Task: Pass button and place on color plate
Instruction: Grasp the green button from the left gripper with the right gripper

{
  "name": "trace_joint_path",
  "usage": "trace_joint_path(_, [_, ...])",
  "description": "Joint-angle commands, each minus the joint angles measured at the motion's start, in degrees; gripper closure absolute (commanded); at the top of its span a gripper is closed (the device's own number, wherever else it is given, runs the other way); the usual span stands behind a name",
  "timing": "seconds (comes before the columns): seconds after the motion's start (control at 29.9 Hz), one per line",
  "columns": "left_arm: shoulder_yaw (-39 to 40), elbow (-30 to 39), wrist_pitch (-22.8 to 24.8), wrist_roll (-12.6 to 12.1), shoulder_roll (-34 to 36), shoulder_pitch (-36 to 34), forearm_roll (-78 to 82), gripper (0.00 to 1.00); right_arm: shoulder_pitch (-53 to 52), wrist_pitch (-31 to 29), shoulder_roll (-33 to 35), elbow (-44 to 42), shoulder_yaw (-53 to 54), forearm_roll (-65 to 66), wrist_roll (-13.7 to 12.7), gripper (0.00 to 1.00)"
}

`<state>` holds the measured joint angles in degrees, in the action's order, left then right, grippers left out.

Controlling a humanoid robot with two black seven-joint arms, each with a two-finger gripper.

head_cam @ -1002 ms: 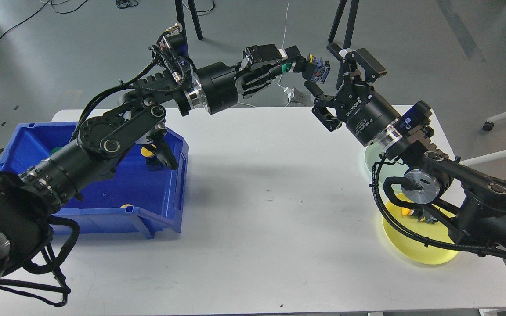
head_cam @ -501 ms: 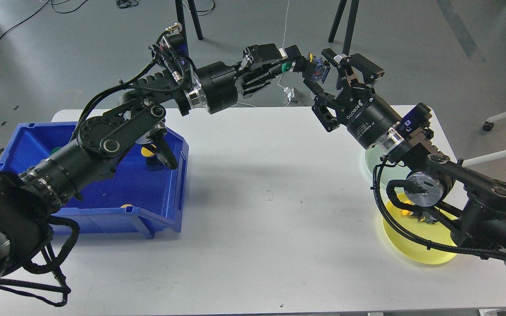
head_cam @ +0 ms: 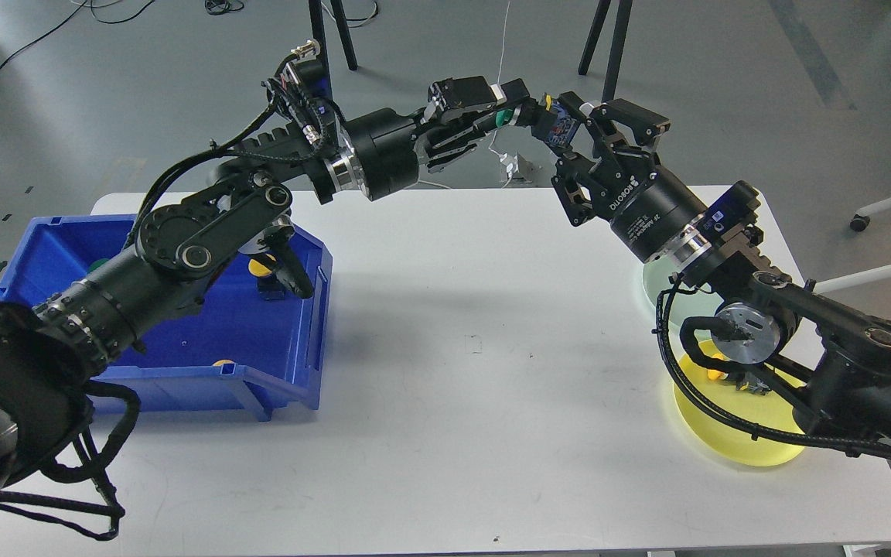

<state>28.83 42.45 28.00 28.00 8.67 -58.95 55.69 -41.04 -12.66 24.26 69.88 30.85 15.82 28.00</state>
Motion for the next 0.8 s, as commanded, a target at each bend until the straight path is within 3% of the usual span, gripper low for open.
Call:
trace_joint_path(0.0, [0.08, 0.0, 0.0, 0.0, -0.05, 0.07, 0.03, 0.65, 0.0, 0.0, 0.0, 0.0, 0.0, 0.0, 0.0, 0.69])
trace_joint_path(0.27, [0.08, 0.0, 0.0, 0.0, 0.03, 0.07, -0.06, 0.57, 0.0, 0.0, 0.0, 0.0, 0.0, 0.0, 0.0, 0.74])
trace_joint_path(0.37, [0.08, 0.0, 0.0, 0.0, 0.03, 0.07, -0.06, 0.52, 0.0, 0.0, 0.0, 0.0, 0.0, 0.0, 0.0, 0.76])
trace_joint_path(0.43, [0.26, 0.0, 0.0, 0.0, 0.03, 0.07, -0.15, 0.41, 0.0, 0.0, 0.0, 0.0, 0.0, 0.0, 0.0, 0.76])
trace_joint_path(0.77, [0.26, 0.0, 0.0, 0.0, 0.03, 0.24, -1.73, 0.27, 0.08, 0.0, 0.09, 0.0, 0.09, 0.0, 0.0, 0.76])
